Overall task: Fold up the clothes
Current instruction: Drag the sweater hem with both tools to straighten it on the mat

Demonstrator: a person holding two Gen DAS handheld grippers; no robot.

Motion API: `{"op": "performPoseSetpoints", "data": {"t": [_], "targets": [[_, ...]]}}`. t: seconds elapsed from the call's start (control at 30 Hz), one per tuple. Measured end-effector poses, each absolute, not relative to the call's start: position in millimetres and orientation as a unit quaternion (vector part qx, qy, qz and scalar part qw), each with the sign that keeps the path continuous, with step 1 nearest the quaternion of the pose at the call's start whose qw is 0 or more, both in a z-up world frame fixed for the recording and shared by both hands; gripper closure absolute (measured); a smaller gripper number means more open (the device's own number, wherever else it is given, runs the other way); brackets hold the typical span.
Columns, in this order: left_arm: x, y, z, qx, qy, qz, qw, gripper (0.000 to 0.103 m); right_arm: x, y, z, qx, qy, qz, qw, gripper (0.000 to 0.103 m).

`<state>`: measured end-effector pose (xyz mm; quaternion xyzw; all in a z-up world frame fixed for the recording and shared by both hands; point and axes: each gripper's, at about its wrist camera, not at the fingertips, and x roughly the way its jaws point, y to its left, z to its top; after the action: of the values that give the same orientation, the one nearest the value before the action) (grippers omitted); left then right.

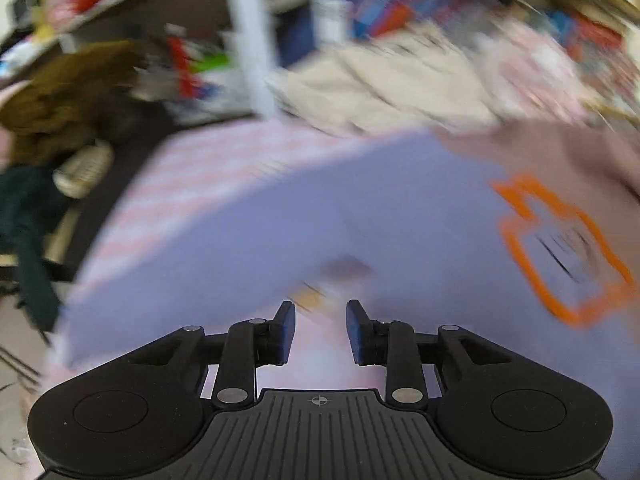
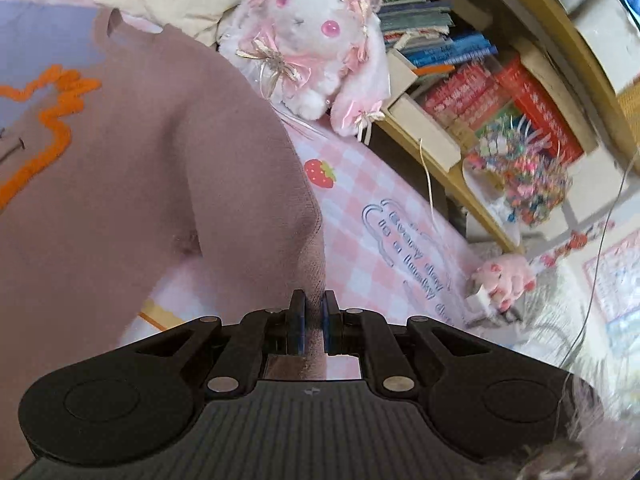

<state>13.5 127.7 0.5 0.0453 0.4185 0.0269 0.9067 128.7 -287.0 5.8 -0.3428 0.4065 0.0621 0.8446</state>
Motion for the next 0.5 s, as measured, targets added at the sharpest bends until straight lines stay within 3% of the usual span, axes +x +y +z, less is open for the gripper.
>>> {"op": "performPoseSetpoints", "data": {"t": [0.17,0.27,0.3,0.5], "targets": [[0.1,104.9,-13.6,0.019,0.438,0.029,0.898,0.074,159.2,-303.3,-12.8,-0.418,0.373,-0.003,0.829,0.091],[0.2,109.2,-11.4,0.0,0.444,0.038,0.895,0.074,171.4,-314.7,-23.3,-0.414,0.367,-0.051,0.831,0.063],[0.2,110.3,-10.3,-0.002,0.444,0.041,0.895,0.074,172.6,-317.9,-24.7,-0.409,0.363,-0.065,0.835,0.062],[-3.1,115.3,-10.0,-0.017,0.436,0.067,0.897,0.074,111.5,-327.9,6.7,-0.091,0.412,0.037,0.906,0.054]]}}
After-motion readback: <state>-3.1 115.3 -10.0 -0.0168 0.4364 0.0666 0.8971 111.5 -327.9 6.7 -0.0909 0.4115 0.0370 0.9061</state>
